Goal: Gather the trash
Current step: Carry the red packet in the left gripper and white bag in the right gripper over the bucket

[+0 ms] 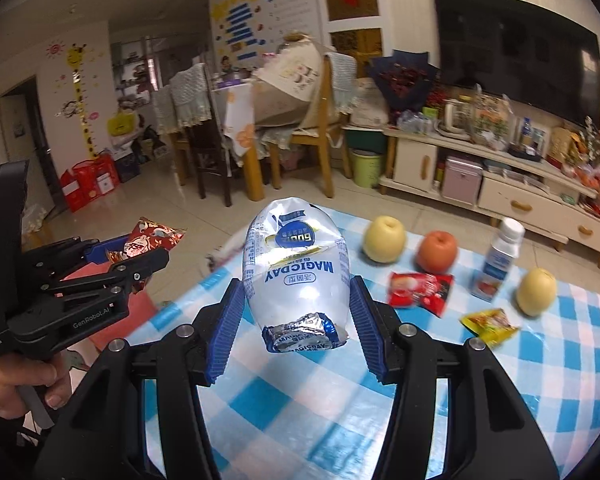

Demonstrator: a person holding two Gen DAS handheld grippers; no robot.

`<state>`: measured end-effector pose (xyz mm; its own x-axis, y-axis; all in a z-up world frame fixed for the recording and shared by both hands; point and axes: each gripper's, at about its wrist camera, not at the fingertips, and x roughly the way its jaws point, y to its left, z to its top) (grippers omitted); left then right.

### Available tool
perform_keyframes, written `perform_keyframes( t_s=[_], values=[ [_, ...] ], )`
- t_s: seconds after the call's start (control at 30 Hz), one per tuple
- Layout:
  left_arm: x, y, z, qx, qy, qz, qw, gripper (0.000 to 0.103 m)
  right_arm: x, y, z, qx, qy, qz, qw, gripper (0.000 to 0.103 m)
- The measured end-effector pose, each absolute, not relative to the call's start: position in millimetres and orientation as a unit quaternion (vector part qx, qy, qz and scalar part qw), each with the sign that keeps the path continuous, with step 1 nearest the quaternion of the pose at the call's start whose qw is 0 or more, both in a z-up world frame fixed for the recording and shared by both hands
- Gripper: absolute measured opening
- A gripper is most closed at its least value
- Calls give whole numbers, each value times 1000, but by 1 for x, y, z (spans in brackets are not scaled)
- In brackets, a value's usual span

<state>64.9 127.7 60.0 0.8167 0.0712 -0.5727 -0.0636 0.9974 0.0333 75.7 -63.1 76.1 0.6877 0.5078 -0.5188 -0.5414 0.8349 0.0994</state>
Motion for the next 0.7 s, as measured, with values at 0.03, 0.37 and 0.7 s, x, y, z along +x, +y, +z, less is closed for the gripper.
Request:
perform_keyframes(
  t_s=[0.03,0.37,0.7],
  values=[
    [62,137,61,3,300,42,953,43,74,-54,79,-32,272,293,916,55],
    [27,236,72,-26,292,117,949,43,64,48,98,-55,262,369,890,55],
    [-8,334,63,-58,296,180,936,43,55,162,103,-84,264,438,856,55]
  ],
)
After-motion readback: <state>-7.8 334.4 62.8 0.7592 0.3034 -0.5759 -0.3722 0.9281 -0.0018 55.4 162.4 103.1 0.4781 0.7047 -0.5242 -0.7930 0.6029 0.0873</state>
